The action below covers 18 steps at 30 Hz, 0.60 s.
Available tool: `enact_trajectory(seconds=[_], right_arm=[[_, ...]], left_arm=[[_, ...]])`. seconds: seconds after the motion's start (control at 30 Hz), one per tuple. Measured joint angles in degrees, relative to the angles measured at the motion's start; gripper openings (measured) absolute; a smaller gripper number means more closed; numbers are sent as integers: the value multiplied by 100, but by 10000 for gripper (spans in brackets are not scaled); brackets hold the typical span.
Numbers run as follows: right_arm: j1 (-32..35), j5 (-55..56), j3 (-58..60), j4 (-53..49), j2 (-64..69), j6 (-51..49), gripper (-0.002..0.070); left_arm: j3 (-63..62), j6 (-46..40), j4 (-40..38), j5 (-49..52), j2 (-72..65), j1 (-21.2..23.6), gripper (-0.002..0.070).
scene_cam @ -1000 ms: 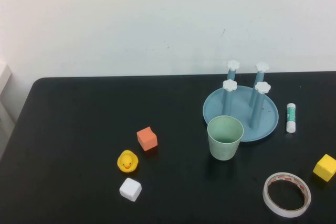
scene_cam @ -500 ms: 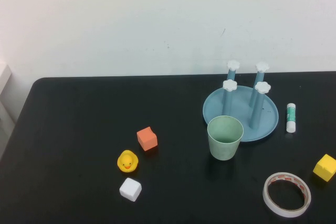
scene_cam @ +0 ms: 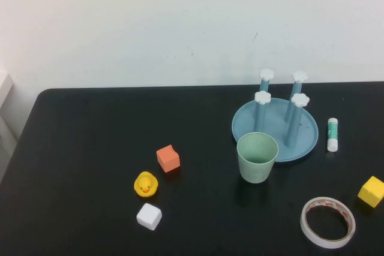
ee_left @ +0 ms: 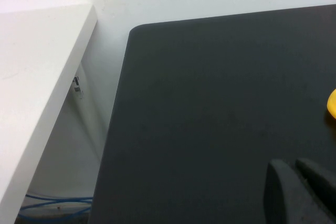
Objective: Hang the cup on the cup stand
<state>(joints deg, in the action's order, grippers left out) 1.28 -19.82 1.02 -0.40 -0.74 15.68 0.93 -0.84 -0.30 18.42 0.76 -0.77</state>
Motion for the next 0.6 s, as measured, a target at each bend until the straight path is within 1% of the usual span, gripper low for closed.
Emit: enact_trajectory(seconds=[0.4, 0.5, 0.6], right_arm=[[0, 59, 0, -116, 0, 0, -1], [0, 284, 38, -141, 0, 0, -1], [0, 858, 57, -153, 0, 0, -1]], left_arm=[[0, -32, 0, -120, 0, 0, -1], [10, -32, 0, -407, 0, 0, -1], [10, -32, -10, -1113, 0, 0, -1]])
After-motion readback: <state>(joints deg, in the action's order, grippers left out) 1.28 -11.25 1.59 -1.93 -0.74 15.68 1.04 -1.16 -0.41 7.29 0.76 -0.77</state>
